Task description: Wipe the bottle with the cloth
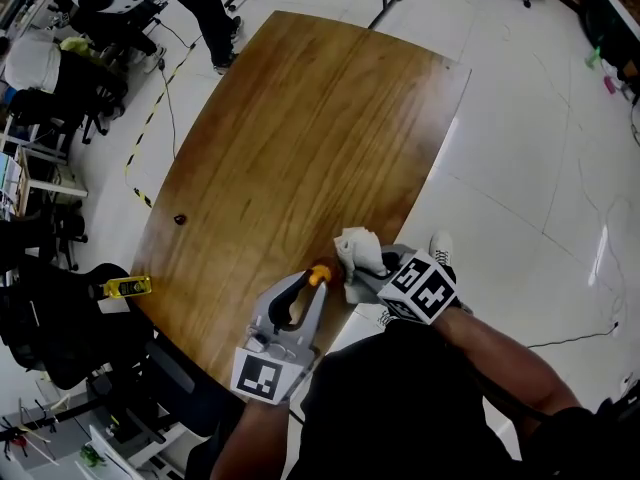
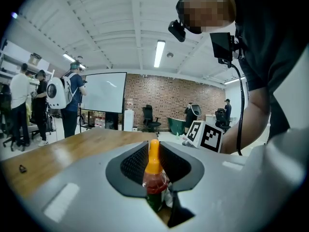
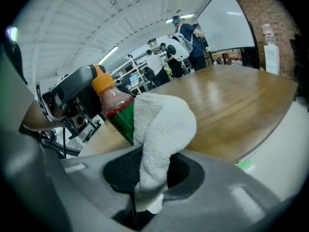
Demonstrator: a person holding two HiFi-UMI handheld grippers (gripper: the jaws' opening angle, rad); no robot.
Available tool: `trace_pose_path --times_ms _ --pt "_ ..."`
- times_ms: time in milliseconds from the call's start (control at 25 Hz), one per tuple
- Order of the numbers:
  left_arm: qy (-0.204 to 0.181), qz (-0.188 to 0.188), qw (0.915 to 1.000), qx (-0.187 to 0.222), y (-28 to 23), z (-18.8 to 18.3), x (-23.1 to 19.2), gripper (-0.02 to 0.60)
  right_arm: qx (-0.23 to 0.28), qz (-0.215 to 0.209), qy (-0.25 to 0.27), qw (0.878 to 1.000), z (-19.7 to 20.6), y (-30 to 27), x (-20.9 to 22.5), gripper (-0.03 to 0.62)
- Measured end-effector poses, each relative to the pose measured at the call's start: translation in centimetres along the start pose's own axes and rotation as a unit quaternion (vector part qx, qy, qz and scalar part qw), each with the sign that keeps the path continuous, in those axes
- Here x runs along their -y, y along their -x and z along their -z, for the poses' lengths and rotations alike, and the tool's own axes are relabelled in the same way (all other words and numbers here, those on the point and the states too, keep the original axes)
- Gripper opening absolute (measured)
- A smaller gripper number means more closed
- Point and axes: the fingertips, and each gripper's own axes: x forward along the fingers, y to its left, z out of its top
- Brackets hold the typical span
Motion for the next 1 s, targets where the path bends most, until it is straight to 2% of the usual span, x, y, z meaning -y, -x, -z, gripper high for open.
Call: trace_pose_path --times_ms 80,160,200,280,400,520,640,760,880,1000 --pt "0.001 0.001 1.0 0.003 -0.1 -0.1 0.2 0.081 0.003 0.009 0.013 1.0 -0.6 1.2 0.6 0.078" --pt "0.002 0.0 1.0 0.007 0.0 -0.1 0.2 0.081 0.04 -0.004 -0.01 0.999 -2.2 3.0 1.5 0.077" --pt "0.003 -0.001 1.0 0.008 0.0 -0.2 0.2 0.081 0.068 -0.025 -0.036 0.997 -3.4 3.9 1.7 0.078" --pt "0.003 -0.004 0.9999 0.01 0.0 -0.3 0.4 0.081 0.121 -0.094 -0.092 0.984 -5.9 5.9 1.6 0.078" --pt "0.005 -0.007 0.9999 0.012 -0.5 -0.4 0.9 0.081 0.153 -0.201 -0.12 0.96 -9.3 7.7 0.2 0.078" --pt "0.014 -0.005 0.9998 0.015 -0.7 -0.3 1.2 0.081 0.124 -0.249 -0.116 0.953 -10.5 6.3 -1.0 0.078" --pt "0.017 -0.001 0.9997 0.017 -0.4 -0.5 1.1 0.083 0.072 -0.265 -0.104 0.956 -9.9 3.8 -1.7 0.078" --pt "0.021 -0.005 0.9996 0.018 -0.1 -0.5 0.6 0.083 0.044 -0.283 -0.111 0.952 -9.5 2.4 -1.7 0.077" --pt "0.036 -0.012 0.999 0.022 0.1 -0.7 0.4 0.083 0.029 -0.288 -0.117 0.95 -9.3 1.8 -1.2 0.077" --pt "0.039 -0.014 0.9988 0.026 -0.1 -1.0 0.5 0.083 0.002 -0.275 -0.111 0.955 -8.1 0.8 -0.2 0.075"
